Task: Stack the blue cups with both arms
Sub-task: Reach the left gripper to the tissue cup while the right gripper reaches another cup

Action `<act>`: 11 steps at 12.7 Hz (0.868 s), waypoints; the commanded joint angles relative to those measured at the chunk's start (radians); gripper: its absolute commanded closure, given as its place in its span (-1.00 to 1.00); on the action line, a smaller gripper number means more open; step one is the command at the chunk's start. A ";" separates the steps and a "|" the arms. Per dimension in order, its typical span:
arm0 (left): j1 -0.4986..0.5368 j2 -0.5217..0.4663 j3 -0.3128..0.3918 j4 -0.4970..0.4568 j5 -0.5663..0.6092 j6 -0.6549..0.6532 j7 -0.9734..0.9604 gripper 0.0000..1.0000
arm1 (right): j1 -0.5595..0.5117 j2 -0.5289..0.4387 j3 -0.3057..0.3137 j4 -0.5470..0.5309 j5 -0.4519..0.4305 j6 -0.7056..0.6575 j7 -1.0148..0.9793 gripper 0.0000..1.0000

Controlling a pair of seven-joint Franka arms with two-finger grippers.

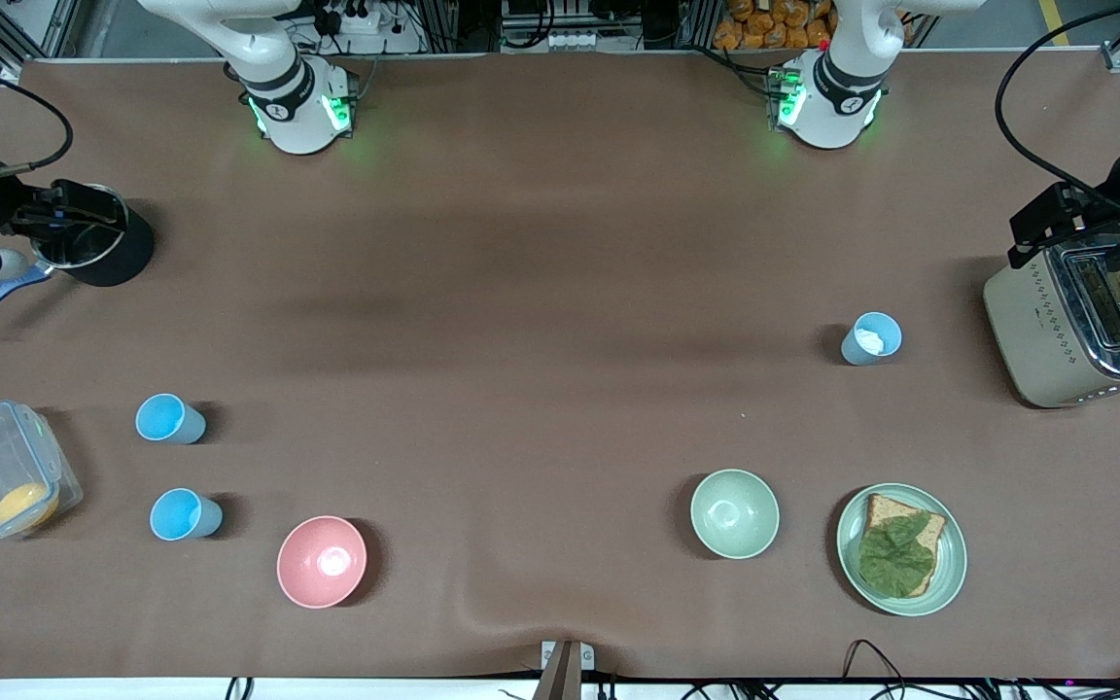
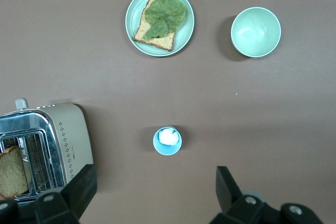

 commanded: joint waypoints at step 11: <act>0.054 0.014 0.000 -0.387 -0.020 0.277 -0.025 -1.00 | -0.060 0.170 -0.063 0.025 -0.045 0.199 -0.027 -1.00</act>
